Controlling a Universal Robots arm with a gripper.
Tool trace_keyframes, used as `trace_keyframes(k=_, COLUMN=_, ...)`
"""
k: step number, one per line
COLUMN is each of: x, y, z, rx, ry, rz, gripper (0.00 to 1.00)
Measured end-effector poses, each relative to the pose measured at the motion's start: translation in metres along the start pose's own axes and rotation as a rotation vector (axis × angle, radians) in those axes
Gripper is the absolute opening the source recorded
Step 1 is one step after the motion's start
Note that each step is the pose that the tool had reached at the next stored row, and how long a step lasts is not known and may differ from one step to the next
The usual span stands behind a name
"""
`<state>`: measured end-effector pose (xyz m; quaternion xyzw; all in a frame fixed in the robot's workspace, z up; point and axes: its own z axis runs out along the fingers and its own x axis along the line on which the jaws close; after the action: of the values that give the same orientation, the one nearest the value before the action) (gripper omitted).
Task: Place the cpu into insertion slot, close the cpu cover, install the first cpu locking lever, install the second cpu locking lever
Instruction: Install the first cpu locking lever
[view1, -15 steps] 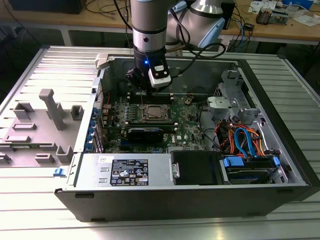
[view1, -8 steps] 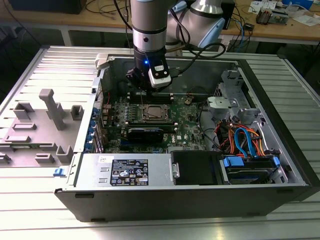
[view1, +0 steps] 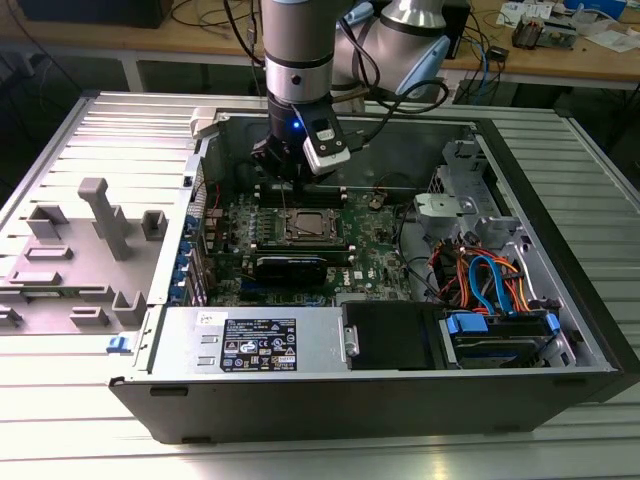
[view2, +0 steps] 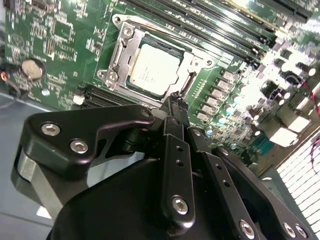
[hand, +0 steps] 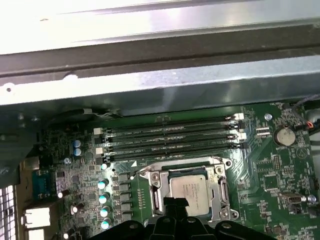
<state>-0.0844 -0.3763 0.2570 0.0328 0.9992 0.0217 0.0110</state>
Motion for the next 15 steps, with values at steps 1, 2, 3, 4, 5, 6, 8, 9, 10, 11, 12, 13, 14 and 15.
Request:
trace_keyframes(k=1, x=0.0001, y=0.0000, z=0.0000, rx=-0.0003, ry=0.0006, rz=-0.013, gripper=0.11)
trace_keyframes(k=2, x=0.0023, y=-0.0003, z=-0.0001, rx=-0.0004, ry=0.0009, rz=-0.019, gripper=0.11)
trace_keyframes(k=3, x=0.0064, y=-0.0005, z=-0.0002, rx=-0.0004, ry=0.0009, rz=-0.019, gripper=0.11)
trace_keyframes(k=4, x=0.0091, y=-0.0006, z=-0.0002, rx=-0.0005, ry=0.0008, rz=-0.020, gripper=0.11)
trace_keyframes(k=5, x=0.0118, y=-0.0008, z=-0.0003, rx=-0.0003, ry=0.0009, rz=-0.020, gripper=0.11)
trace_keyframes(k=6, x=0.0171, y=-0.0011, z=-0.0004, rx=-0.0004, ry=0.0009, rz=-0.020, gripper=0.11)
trace_keyframes(k=8, x=0.0226, y=-0.0015, z=-0.0005, rx=-0.0005, ry=0.0009, rz=-0.022, gripper=0.11)
trace_keyframes(k=9, x=0.0274, y=-0.0018, z=-0.0006, rx=-0.0005, ry=0.0010, rz=-0.022, gripper=0.11)
trace_keyframes(k=10, x=0.0291, y=-0.0019, z=-0.0007, rx=-0.0005, ry=0.0010, rz=-0.023, gripper=0.11)
trace_keyframes(k=11, x=0.0303, y=-0.0020, z=-0.0007, rx=-0.0006, ry=0.0010, rz=-0.023, gripper=0.11)
trace_keyframes(k=12, x=0.0316, y=-0.0020, z=-0.0007, rx=-0.0008, ry=0.0009, rz=-0.023, gripper=0.11)
trace_keyframes(k=13, x=0.0317, y=-0.0020, z=-0.0007, rx=-0.0007, ry=0.0010, rz=-0.023, gripper=0.11)
trace_keyframes(k=14, x=0.0317, y=-0.0021, z=-0.0008, rx=-0.0006, ry=0.0011, rz=-0.023, gripper=0.11)
trace_keyframes(k=15, x=0.0321, y=-0.0021, z=-0.0008, rx=-0.0007, ry=0.0011, rz=-0.023, gripper=0.11)
